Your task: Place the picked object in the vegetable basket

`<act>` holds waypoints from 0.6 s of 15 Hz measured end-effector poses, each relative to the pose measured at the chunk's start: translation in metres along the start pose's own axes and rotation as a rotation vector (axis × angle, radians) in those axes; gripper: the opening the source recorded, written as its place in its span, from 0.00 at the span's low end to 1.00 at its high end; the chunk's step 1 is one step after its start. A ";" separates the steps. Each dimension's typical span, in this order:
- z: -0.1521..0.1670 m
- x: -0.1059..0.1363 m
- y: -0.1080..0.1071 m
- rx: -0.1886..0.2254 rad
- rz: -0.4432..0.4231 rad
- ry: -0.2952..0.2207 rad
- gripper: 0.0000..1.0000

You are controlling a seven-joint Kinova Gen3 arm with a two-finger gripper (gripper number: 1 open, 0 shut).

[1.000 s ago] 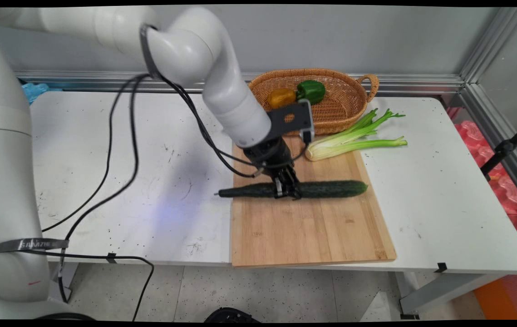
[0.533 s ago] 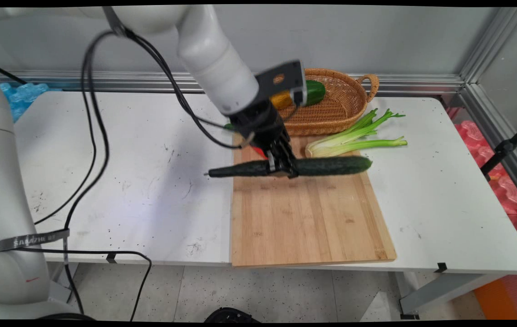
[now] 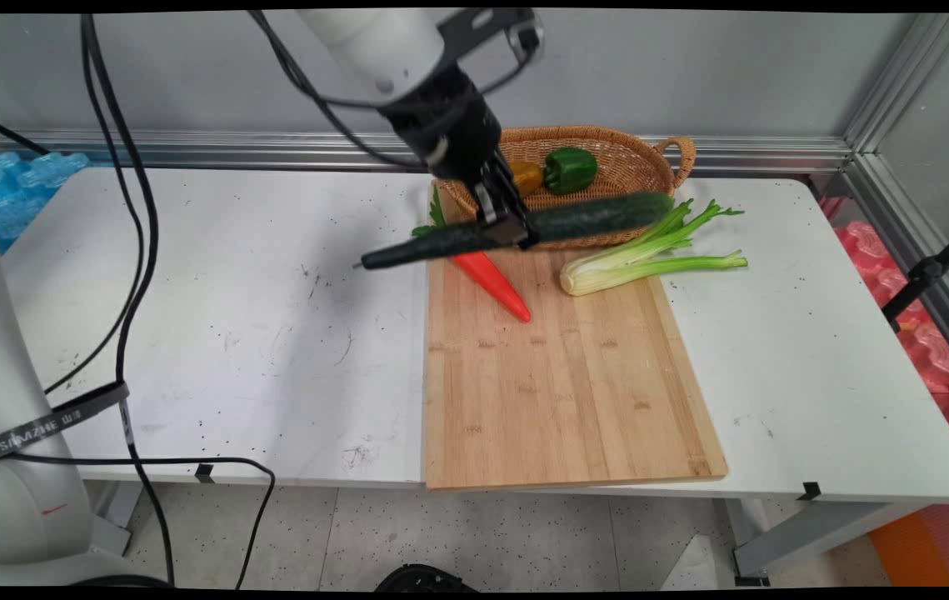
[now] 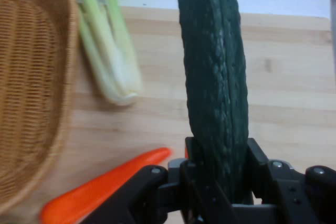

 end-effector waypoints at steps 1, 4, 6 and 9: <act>-0.004 0.001 -0.005 0.009 -0.008 0.000 0.00; -0.015 0.006 -0.027 0.048 -0.038 -0.003 0.00; -0.019 0.010 -0.041 0.072 -0.050 -0.007 0.00; -0.019 0.020 -0.069 0.114 -0.063 -0.016 0.00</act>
